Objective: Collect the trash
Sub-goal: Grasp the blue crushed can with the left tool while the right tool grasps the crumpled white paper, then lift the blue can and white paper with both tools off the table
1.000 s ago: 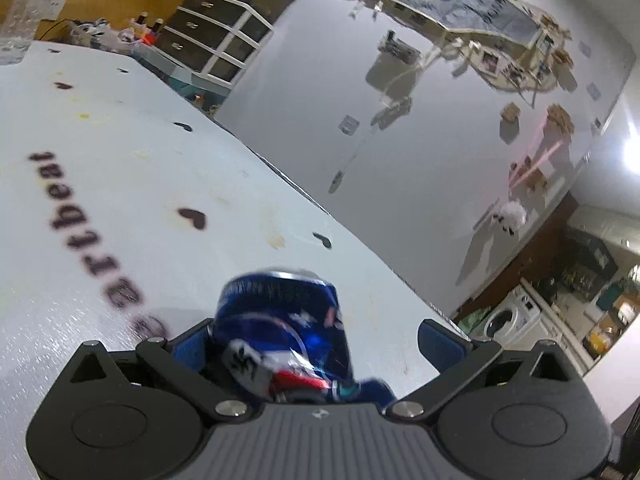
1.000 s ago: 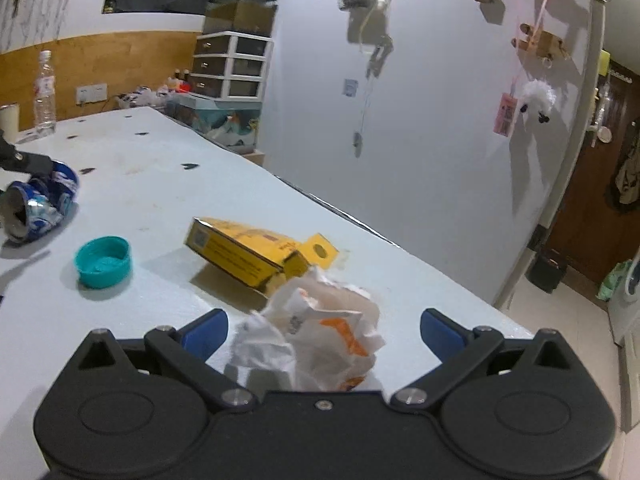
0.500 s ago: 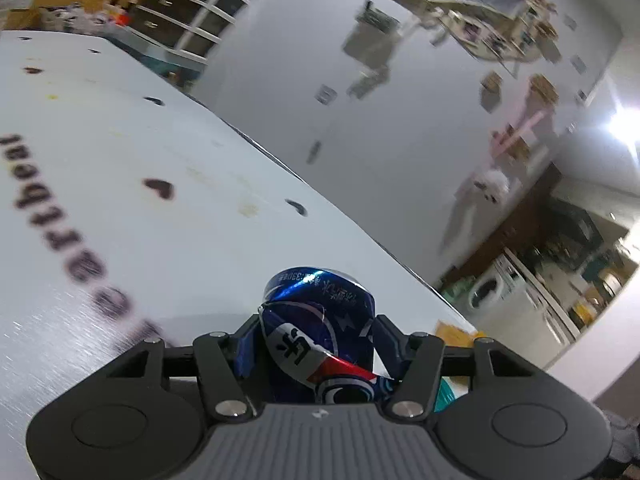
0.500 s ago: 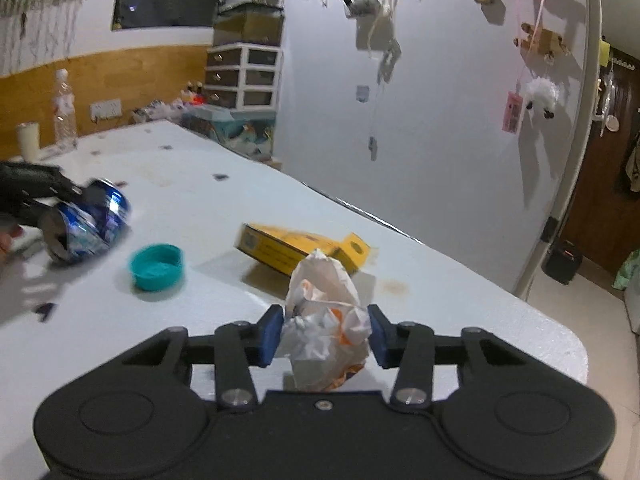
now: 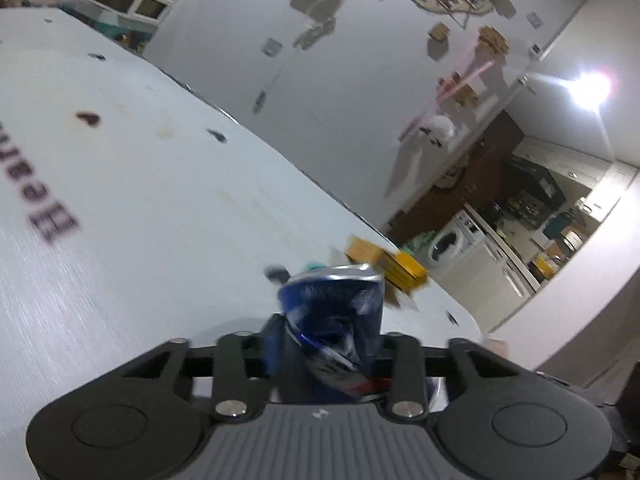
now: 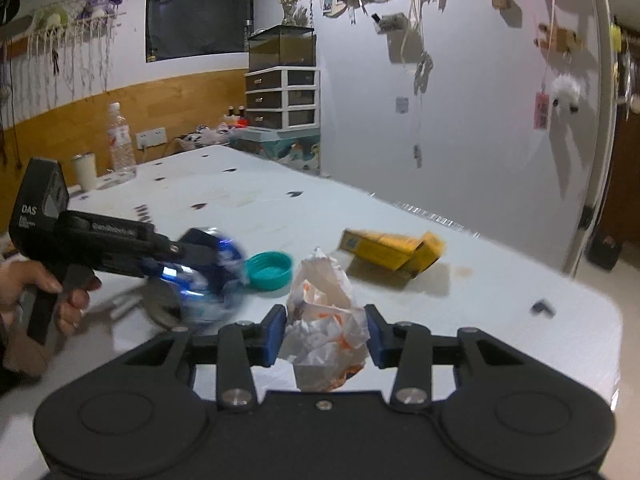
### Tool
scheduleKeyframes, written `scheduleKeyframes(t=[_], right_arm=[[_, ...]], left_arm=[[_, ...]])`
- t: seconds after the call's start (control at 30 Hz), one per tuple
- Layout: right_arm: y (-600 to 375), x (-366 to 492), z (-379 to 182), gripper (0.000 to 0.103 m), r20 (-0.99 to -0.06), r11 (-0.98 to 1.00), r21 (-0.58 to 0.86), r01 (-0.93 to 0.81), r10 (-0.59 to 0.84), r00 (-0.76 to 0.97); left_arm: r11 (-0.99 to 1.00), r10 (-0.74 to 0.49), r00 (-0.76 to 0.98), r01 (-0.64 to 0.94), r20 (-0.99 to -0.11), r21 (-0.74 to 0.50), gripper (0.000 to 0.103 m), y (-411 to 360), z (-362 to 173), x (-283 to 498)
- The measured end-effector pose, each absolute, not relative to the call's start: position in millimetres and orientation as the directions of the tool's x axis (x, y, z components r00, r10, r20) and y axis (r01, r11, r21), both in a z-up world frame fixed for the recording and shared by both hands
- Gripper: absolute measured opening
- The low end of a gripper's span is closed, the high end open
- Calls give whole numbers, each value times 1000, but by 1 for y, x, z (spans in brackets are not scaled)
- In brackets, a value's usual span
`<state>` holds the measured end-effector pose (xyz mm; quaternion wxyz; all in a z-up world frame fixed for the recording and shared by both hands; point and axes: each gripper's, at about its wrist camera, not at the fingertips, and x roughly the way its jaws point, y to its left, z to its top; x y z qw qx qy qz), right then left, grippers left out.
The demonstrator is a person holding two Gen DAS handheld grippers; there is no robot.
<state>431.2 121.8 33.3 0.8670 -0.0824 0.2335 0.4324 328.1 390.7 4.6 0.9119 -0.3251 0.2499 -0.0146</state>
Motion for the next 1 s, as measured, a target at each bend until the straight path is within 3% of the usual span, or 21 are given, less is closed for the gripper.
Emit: scheduleKeyframes(t=[0.23, 0.57, 0.87, 0.93, 1.0], right_arm=[[113, 420, 21, 43, -510, 621, 141, -771, 713, 481], [83, 440, 36, 42, -463, 729, 168, -663, 652, 600], [92, 458, 13, 42, -517, 737, 239, -633, 648, 559], [93, 460, 7, 41, -516, 720, 267, -641, 668, 535], [94, 458, 5, 41, -500, 692, 297, -658, 699, 510]], left_arm=[[773, -271, 859, -74, -434, -630, 34, 353, 0, 323], [799, -324, 854, 17, -407, -601, 31, 327, 4, 317], [798, -373, 841, 74, -392, -598, 31, 317, 3, 317], [780, -398, 833, 87, -384, -620, 34, 316, 0, 319], [786, -398, 827, 85, -397, -612, 44, 313, -1, 321]])
